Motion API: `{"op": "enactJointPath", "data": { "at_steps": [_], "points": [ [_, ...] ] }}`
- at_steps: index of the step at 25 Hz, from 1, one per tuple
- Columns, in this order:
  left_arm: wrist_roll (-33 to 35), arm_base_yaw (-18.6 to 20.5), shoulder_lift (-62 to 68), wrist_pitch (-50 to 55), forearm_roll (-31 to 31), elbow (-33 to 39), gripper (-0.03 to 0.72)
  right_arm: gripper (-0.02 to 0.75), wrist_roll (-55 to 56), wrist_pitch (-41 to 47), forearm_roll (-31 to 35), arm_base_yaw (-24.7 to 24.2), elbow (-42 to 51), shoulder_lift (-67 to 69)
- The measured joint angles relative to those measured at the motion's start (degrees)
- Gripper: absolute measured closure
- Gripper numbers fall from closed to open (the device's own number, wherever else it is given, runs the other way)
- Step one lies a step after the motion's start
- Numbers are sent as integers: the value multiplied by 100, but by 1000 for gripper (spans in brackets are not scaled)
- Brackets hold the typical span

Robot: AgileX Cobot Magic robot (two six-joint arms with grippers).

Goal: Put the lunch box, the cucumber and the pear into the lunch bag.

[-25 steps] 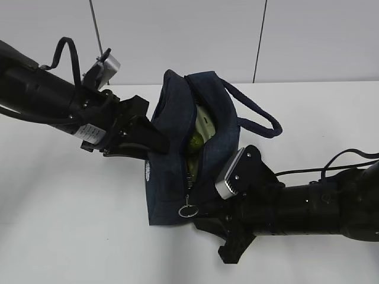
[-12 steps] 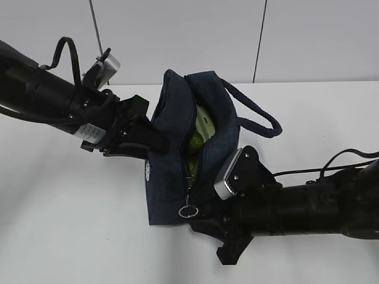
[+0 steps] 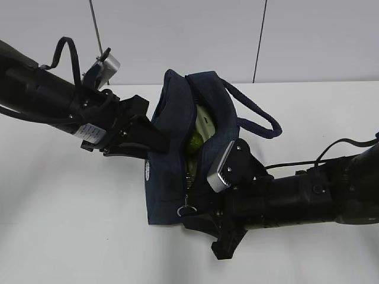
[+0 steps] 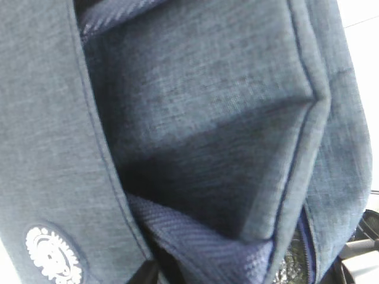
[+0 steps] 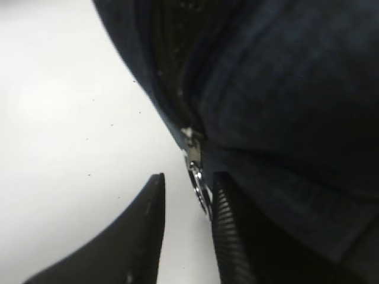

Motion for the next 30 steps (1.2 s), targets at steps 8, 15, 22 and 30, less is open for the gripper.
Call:
{"op": "enactJointPath", "data": {
  "at_steps": [8, 15, 22, 30],
  "points": [
    [6, 0, 0, 0, -5, 0, 450, 519, 240, -10, -349, 0, 0, 0],
    [6, 0, 0, 0, -11, 0, 450, 541, 257, -21, -315, 0, -22, 134],
    [6, 0, 0, -4, -11, 0, 450, 697, 266, -108, -78, 0, -70, 266],
    [6, 0, 0, -4, -11, 0, 450, 716, 266, -299, -22, 0, -70, 266]
  ]
}}
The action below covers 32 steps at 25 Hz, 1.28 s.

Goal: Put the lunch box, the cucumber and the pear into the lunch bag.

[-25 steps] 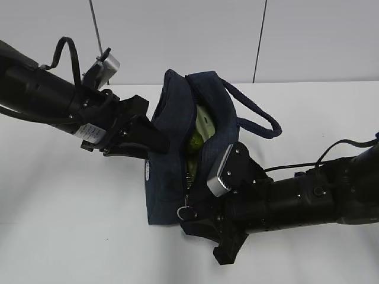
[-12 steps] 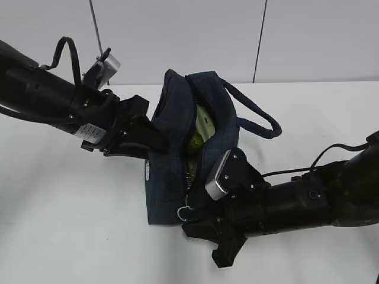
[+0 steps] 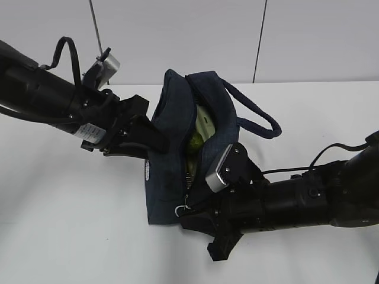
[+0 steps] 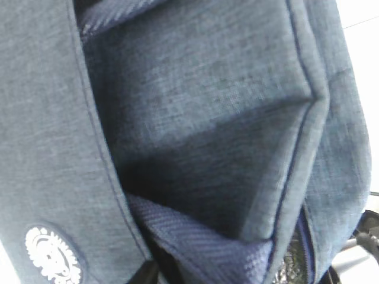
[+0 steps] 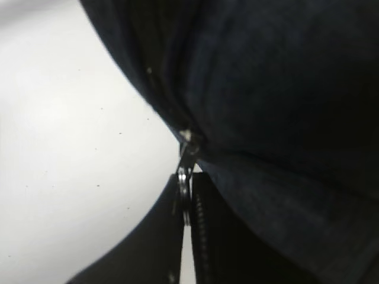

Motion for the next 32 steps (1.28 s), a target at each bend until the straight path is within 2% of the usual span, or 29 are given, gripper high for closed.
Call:
{"op": "enactJointPath", "data": {
  "at_steps": [6, 12, 20, 32],
  "points": [
    [0, 0, 0, 0, 0, 0, 450, 738, 13, -26, -69, 0, 0, 0],
    [0, 0, 0, 0, 0, 0, 450, 738, 485, -259, -592, 0, 0, 0],
    [24, 0, 0, 0, 40, 0, 450, 738, 980, -411, -882, 0, -12, -43],
    [24, 0, 0, -18, 191, 0, 473, 738, 1553, -325, -1365, 0, -12, -695]
  ]
}}
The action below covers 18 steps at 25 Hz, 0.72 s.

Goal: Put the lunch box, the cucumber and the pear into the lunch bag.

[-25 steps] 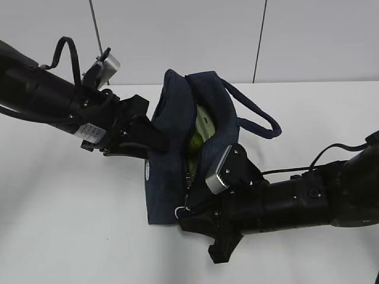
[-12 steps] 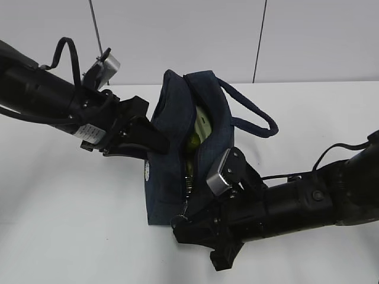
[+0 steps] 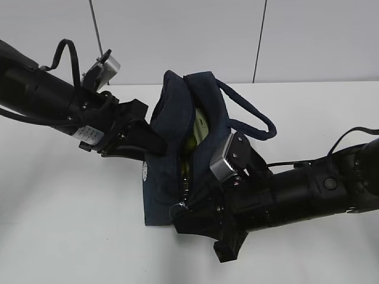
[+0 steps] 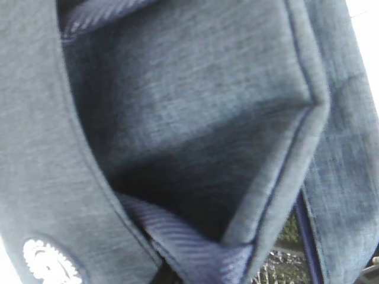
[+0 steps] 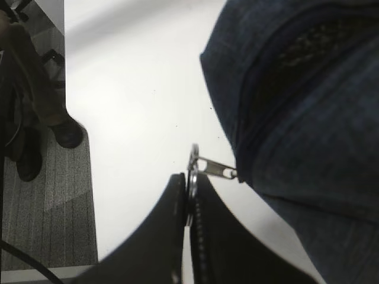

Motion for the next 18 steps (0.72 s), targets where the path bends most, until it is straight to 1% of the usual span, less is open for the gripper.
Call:
{"op": "enactJointPath", "data": {
  "at_steps": [6, 11, 12, 18],
  "points": [
    [16, 0, 0, 0, 0, 0, 541, 738, 201, 116, -201, 0, 0, -244],
    [82, 0, -4, 16, -6, 0, 656, 738, 336, 247, -356, 0, 0, -419],
    [94, 0, -4, 16, -6, 0, 668, 738, 364, 247, -382, 0, 0, -464],
    [110, 0, -4, 16, -6, 0, 684, 738, 475, 281, -498, 0, 10, -674]
  ]
}}
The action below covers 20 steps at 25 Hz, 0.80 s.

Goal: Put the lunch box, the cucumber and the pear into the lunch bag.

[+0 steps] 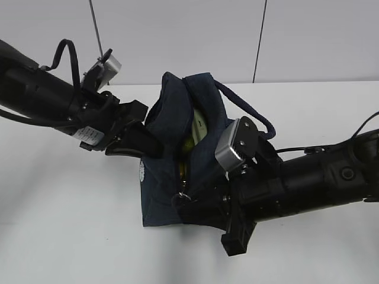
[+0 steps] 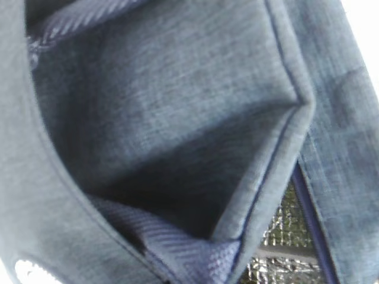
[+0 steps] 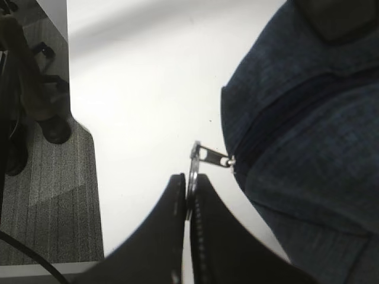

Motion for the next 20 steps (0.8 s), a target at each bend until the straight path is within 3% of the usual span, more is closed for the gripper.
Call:
{"op": "enactJointPath", "data": {
  "at_steps": [20],
  "points": [
    [54, 0, -12, 62, 126, 0, 685, 738, 194, 382, -112, 0, -44, -943]
  ]
}}
